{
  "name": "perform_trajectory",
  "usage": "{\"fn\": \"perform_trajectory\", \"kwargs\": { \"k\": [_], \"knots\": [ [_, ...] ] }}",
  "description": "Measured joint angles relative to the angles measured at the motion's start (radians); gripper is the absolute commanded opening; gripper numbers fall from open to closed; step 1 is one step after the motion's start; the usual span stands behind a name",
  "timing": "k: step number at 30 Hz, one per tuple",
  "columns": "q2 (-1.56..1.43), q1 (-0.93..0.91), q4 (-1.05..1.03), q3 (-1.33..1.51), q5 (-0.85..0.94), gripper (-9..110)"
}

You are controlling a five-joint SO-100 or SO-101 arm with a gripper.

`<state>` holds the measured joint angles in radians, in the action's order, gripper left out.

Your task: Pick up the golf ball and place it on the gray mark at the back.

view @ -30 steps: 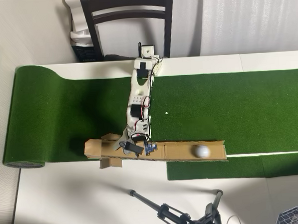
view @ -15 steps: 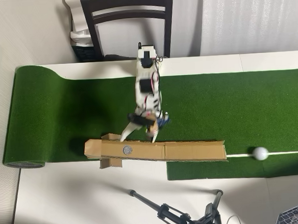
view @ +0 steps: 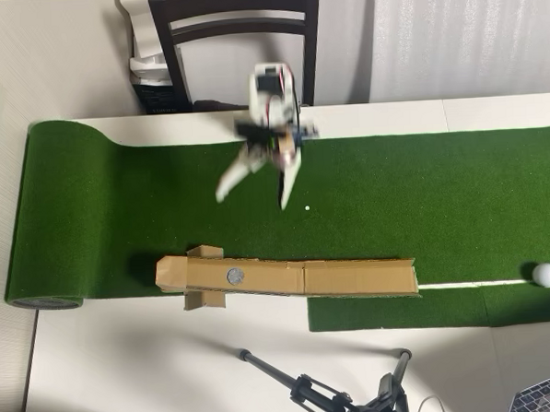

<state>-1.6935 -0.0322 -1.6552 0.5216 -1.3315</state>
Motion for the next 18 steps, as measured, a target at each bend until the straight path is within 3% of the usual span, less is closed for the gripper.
{"fn": "perform_trajectory", "kwargs": {
  "k": [10, 18],
  "knots": [
    [-0.387, -0.095, -0.003, 0.253, 0.000, 57],
    [-0.867, -0.166, -0.003, 0.710, -0.031, 57]
  ]
}}
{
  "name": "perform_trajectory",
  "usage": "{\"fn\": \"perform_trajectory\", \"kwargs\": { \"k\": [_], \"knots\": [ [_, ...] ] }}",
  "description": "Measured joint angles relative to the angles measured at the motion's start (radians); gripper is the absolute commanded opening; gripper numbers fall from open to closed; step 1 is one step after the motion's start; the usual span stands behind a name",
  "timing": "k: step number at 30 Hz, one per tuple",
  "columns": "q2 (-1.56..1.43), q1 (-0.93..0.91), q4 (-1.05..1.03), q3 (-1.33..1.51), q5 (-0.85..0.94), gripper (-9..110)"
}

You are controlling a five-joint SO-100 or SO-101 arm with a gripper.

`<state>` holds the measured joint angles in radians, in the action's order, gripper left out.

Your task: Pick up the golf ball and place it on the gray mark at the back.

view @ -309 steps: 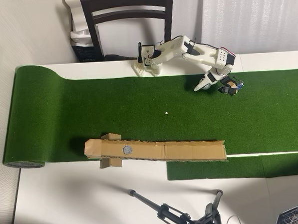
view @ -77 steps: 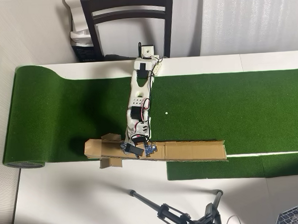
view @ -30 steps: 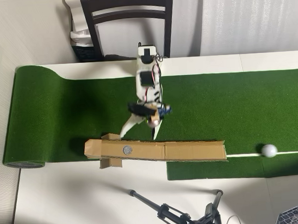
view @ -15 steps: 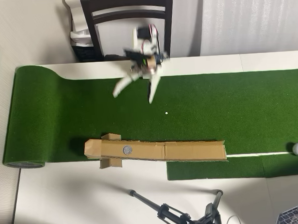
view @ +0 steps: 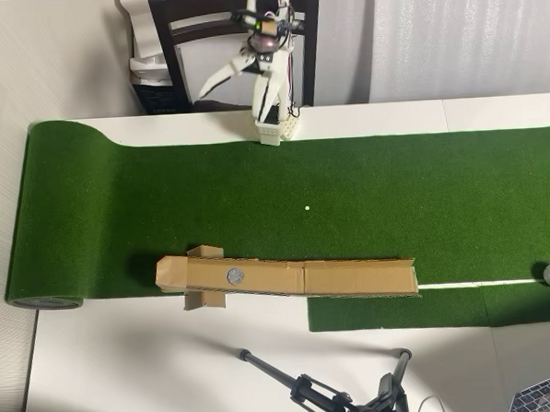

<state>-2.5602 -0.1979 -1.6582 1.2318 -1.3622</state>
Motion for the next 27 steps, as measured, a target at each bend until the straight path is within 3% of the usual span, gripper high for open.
{"fn": "perform_trajectory", "kwargs": {
  "k": [12, 19, 27],
  "knots": [
    [-0.761, -0.032, 0.000, 0.761, -0.114, 57],
    [-0.787, 0.008, 0.153, 1.057, -0.117, 57],
    [-0.782, 0.253, 0.499, 1.463, -0.112, 57]
  ]
}}
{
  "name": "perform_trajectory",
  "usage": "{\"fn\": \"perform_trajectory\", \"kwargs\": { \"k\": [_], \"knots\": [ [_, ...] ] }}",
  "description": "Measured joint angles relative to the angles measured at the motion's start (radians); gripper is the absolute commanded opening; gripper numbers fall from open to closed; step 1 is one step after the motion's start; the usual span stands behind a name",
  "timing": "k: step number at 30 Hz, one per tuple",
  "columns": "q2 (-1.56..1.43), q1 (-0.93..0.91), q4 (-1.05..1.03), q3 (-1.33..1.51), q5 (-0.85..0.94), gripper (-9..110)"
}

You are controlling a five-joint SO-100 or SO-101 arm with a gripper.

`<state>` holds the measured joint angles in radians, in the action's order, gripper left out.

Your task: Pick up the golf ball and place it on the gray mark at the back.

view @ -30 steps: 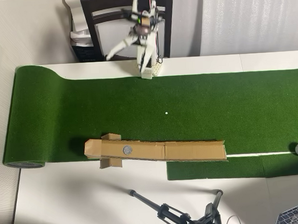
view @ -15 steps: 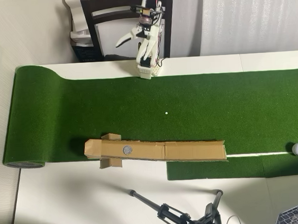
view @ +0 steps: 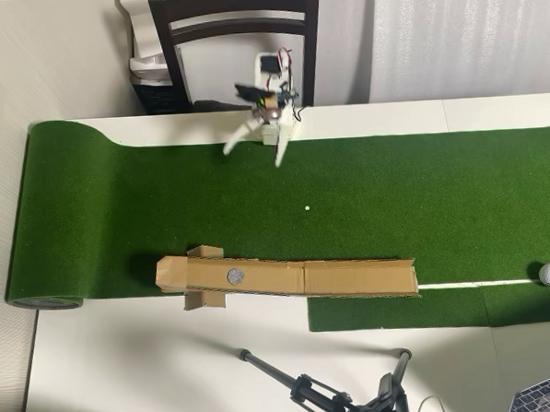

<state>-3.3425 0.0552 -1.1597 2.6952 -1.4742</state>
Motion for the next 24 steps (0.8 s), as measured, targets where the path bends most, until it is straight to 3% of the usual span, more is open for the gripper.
{"fn": "perform_trajectory", "kwargs": {
  "k": [5, 12, 24],
  "knots": [
    [0.011, 0.049, 0.124, 0.143, -0.003, 57],
    [0.009, 0.055, 0.138, 0.179, -0.005, 57],
    [0.009, 0.058, -0.132, 0.179, -0.084, 57]
  ]
}}
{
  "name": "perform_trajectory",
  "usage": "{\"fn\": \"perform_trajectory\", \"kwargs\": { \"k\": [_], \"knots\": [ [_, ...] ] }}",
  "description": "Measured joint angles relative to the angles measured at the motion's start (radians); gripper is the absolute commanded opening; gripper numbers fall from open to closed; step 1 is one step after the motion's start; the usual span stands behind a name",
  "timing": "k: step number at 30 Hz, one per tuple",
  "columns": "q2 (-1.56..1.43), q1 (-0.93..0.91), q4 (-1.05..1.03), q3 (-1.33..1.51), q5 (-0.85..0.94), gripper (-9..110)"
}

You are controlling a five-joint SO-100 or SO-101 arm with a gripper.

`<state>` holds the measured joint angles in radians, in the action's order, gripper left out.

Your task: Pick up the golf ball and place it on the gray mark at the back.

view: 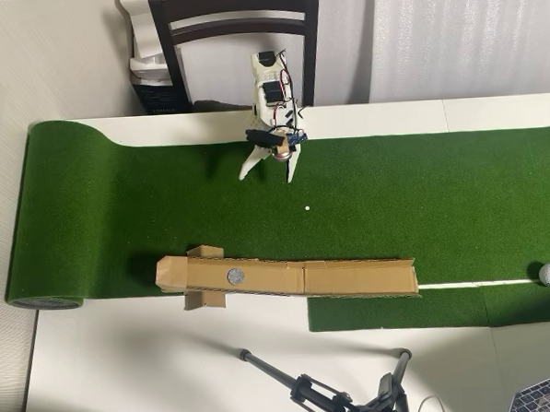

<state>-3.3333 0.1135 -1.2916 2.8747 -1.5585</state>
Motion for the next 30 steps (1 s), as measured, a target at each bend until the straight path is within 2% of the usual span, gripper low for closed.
{"fn": "perform_trajectory", "kwargs": {
  "k": [5, 10, 20, 26, 30],
  "knots": [
    [0.000, 0.000, -0.098, 0.000, -0.057, 56],
    [0.000, 0.000, -0.141, 0.000, -0.077, 45],
    [-0.009, 0.000, -0.112, 0.049, -0.084, 42],
    [-0.014, 0.000, -0.058, 0.089, -0.101, 18],
    [-0.014, 0.000, -0.043, 0.104, -0.104, 8]
  ]
}}
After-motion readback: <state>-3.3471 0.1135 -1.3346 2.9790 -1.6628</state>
